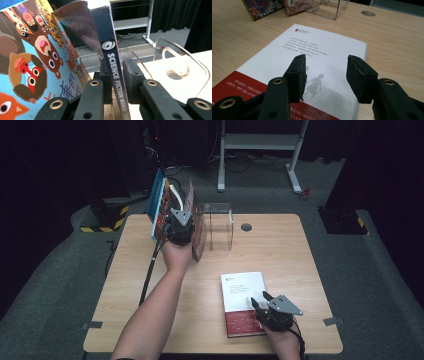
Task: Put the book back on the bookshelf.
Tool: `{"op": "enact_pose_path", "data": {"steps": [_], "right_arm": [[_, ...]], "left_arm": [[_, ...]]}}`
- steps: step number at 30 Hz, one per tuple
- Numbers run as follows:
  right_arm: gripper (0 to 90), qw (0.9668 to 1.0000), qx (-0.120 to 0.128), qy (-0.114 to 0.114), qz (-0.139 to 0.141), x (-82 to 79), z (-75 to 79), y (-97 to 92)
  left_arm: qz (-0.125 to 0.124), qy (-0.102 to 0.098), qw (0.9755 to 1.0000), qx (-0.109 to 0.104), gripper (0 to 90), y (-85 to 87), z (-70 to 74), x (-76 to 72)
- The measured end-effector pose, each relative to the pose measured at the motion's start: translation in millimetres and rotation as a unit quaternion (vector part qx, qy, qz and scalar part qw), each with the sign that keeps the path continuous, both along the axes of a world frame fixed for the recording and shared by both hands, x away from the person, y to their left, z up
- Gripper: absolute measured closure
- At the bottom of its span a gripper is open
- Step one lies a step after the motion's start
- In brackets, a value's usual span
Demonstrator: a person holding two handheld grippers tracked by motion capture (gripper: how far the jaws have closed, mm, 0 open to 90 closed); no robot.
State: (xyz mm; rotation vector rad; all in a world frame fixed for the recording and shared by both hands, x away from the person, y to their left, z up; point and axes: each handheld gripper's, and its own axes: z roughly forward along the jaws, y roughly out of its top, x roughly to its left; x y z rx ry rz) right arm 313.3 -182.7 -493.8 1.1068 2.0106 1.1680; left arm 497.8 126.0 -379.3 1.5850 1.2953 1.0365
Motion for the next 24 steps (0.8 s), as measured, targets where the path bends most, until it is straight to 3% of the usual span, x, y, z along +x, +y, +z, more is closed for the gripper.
{"op": "enact_pose_path", "data": {"steps": [14, 20, 24], "right_arm": [[50.4, 1.0000, -0.001, 0.000, 0.003, -0.3, 0.1, 1.2], [50.4, 1.0000, -0.002, 0.000, 0.003, -0.4, 0.1, 1.0], [50.3, 1.0000, -0.002, -0.001, 0.003, -0.4, 0.3, 1.2]], "left_arm": [[0.011, 0.004, 0.9999, 0.002, 75.4, 1.0, 1.0, -0.2], [0.019, 0.000, 0.9998, -0.002, 73.6, 3.2, 4.2, -1.2], [0.025, -0.006, 0.9996, 0.006, 73.1, 3.8, 7.1, -2.9]]}}
